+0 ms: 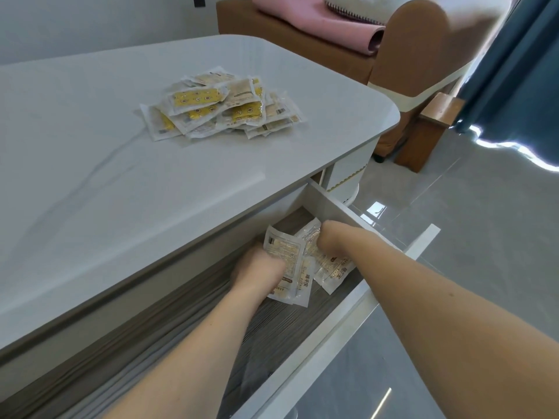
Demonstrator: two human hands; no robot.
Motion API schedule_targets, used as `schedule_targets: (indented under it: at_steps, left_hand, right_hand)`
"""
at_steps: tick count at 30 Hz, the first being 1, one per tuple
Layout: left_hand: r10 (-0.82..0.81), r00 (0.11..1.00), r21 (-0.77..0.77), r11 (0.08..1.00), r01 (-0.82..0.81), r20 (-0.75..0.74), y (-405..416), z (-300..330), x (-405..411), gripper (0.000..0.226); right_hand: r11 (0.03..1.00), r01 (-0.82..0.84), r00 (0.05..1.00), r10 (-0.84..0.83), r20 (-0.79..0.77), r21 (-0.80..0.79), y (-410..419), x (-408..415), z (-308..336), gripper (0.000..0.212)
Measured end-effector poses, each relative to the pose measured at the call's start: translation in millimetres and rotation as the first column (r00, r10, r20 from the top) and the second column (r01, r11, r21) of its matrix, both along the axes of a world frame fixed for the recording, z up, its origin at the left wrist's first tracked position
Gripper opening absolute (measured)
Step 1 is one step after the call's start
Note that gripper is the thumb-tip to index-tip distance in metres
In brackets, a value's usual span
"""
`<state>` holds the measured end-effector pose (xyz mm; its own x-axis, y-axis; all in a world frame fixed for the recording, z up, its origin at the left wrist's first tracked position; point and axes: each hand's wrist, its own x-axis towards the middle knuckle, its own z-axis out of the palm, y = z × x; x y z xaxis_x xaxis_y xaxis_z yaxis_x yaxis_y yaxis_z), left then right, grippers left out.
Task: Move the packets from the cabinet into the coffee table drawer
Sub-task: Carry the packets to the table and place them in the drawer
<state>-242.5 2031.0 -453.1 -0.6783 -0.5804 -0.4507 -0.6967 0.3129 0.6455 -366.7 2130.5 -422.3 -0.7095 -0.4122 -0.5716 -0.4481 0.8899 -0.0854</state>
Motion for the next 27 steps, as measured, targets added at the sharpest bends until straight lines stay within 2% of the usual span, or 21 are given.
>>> schedule_targets:
  at_steps: [7,9,12,15,18,22,24,27]
  left_hand:
    - [-0.069,0.997,-0.069,0.995,0.072,0.044,1.7,-4.7,-2.8,0.020]
    - [-0.082,0.993,-0.113,0.989,0.091,0.082,2.7,-8.1,-4.1,0.029]
    - [-0.066,0.991,-0.231,0.969,0.092,0.117,2.8,-14.7,-4.6,0.056]
    - [-0.050,0.993,-0.222,0.972,0.072,0.106,-2.5,-16.5,-4.0,0.066]
    - [-0.041,0.997,-0.182,0.982,0.051,0.063,-8.1,-21.5,-3.1,0.066]
    - [-0.070,0.997,-0.235,0.969,0.079,0.044,-2.3,-6.3,4.2,0.060]
    - [-0.133,0.990,-0.243,0.960,0.143,0.056,8.2,18.7,11.0,0.057]
    - [-0.244,0.969,-0.128,0.960,0.248,0.044,25.4,82.3,22.4,0.051]
  right_hand:
    - [0.995,-0.078,0.994,0.083,-0.071,0.066,-2.9,-4.3,-5.4,0.024]
    - [0.994,-0.083,0.992,0.090,-0.085,0.074,-2.6,-5.8,-7.2,0.022]
    - [0.992,-0.096,0.989,0.105,-0.102,0.087,-2.6,-4.4,-7.8,0.029]
    - [0.987,-0.127,0.980,0.140,-0.141,0.098,-3.8,-1.2,-5.3,0.035]
    - [0.986,-0.142,0.973,0.155,-0.172,0.086,-2.8,-0.3,-2.3,0.032]
    - [0.994,-0.106,0.972,0.103,-0.213,0.001,3.1,5.4,17.1,0.029]
    - [0.995,-0.087,0.975,0.077,-0.208,-0.039,10.6,13.3,41.8,0.027]
    - [0.993,-0.050,0.985,0.031,-0.170,-0.111,27.1,29.9,99.6,0.025]
